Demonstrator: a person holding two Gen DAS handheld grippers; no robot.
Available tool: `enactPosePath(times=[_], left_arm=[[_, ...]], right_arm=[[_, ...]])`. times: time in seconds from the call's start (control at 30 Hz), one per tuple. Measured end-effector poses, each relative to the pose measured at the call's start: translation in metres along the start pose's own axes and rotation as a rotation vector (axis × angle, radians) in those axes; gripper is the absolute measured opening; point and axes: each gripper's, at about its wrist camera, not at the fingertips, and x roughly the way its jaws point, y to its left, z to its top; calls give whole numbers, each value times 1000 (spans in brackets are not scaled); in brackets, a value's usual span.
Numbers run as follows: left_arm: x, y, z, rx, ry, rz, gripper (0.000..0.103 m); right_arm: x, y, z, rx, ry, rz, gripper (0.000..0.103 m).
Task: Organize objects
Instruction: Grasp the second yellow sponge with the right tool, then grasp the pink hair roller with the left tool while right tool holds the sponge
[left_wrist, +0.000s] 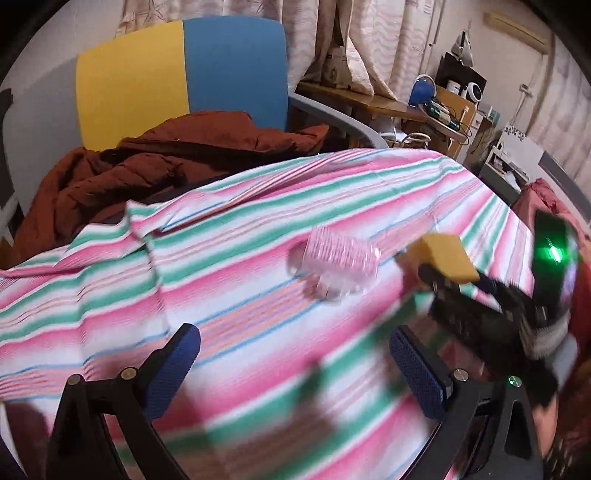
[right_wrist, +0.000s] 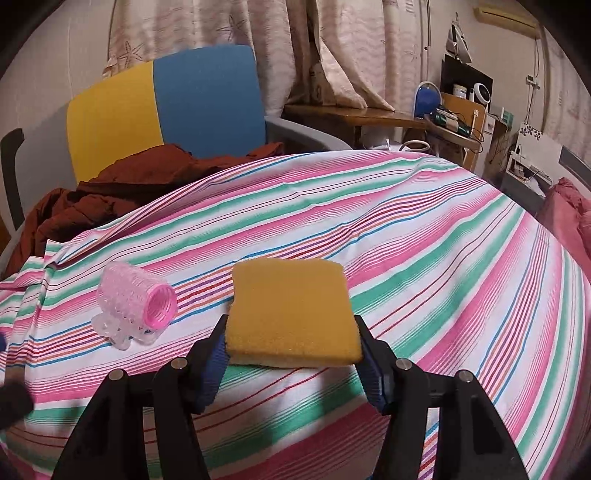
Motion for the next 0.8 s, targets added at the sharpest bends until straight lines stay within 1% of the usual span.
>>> enactPosePath(times=[0.1,0.23,0.4,0.5,0.57,0.63,0.67,0.7,0.73,0.8], left_arm=[[17,-9,14,14,-8,-8,103],[36,-22,28,76,-14,-11,103],[55,-35,35,165,-32,-6,103],[63,-38,35,187,-39,5,103],[67,-37,35,177,-47,8,103],[70,-34,33,152,-61,-5,102],[72,-32,32,143,-65,-8,101],[75,-32,31,143,-60,-11,94],[78,-32,31,145,-50,-14,83],[84,-34,31,154,-18,-26,74]], right_arm=[[-1,-1,-1,6,-9,-20,62],[0,-8,-1,41,-10,-29,63],[1,-15,-2,82,-8,-25,63],[1,-15,-3,83,-12,-33,63],[1,-16,-4,86,-15,-36,63],[0,-15,-4,86,-22,-38,63],[0,-15,-4,85,-25,-39,63],[-1,-14,-4,81,-27,-41,63],[-1,-13,-5,76,-29,-45,63],[-1,-12,-5,71,-33,-49,63]])
